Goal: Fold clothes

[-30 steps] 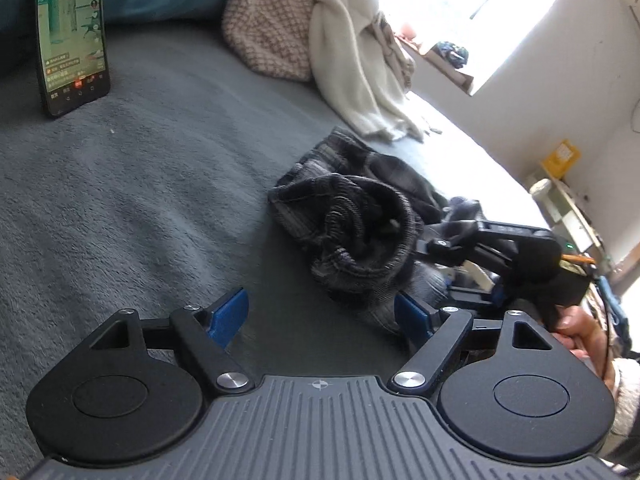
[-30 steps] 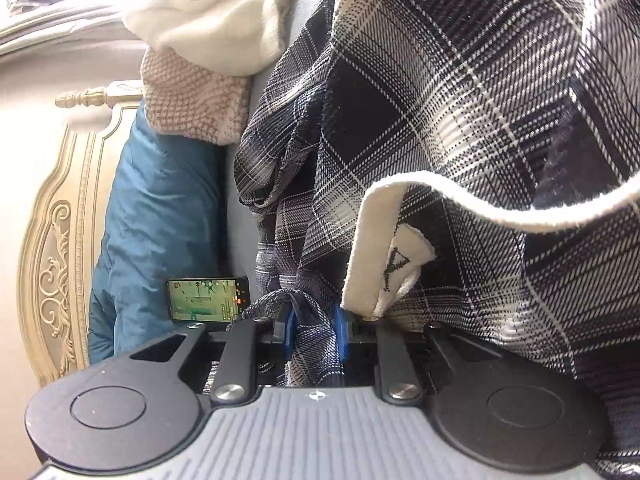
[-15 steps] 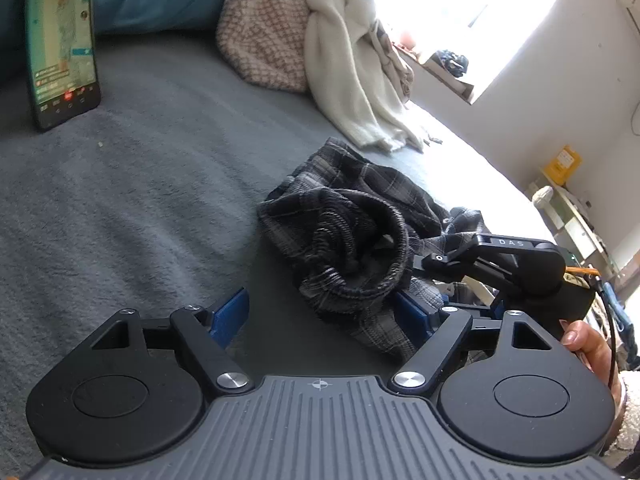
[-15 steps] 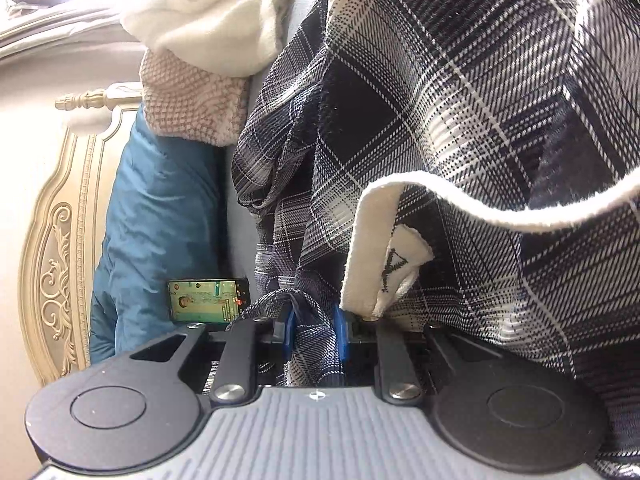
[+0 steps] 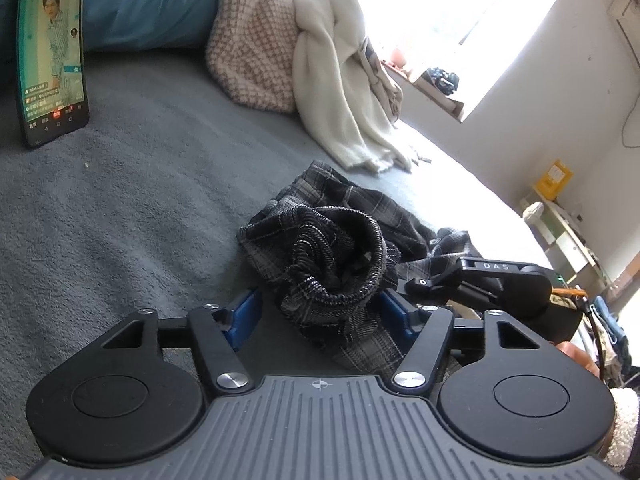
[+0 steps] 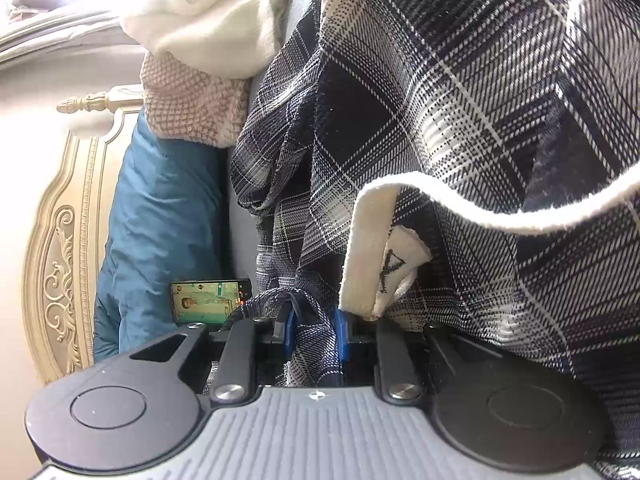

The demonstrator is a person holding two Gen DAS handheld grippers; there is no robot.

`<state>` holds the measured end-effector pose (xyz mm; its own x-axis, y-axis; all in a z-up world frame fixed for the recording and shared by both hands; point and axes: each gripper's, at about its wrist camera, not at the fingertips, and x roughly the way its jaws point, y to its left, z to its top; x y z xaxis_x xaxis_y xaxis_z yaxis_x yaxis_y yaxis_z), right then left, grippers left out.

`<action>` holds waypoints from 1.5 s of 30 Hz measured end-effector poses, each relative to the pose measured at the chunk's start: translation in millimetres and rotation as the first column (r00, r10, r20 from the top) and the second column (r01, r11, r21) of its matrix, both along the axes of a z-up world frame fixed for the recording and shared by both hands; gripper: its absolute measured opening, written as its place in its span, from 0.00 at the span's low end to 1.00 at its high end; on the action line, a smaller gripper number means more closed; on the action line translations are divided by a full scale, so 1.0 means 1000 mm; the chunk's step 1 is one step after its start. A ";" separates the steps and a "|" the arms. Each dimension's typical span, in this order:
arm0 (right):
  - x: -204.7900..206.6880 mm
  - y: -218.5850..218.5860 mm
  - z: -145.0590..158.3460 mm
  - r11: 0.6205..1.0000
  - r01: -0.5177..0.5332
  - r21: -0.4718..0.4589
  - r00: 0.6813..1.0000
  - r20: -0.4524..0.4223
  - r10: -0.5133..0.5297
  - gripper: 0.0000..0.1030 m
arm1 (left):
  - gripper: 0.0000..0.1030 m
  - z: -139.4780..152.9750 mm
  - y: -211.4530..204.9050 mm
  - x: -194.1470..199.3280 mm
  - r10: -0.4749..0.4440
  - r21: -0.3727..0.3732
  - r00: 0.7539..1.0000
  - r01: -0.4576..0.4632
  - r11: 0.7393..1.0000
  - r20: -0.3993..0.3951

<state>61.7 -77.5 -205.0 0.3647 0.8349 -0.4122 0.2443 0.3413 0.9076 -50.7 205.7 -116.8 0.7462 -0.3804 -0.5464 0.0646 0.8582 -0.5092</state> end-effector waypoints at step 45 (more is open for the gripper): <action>-0.003 0.003 0.000 1.000 0.014 0.000 1.000 -0.006 -0.014 0.19 | 0.51 0.002 -0.011 0.010 0.019 -0.013 0.999 -0.018 1.000 0.026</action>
<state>59.1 -74.4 -205.4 0.3738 0.8299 -0.4142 0.2541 0.3379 0.9062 -40.2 195.0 -114.4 0.7672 -0.3730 -0.5219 0.0623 0.8531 -0.5181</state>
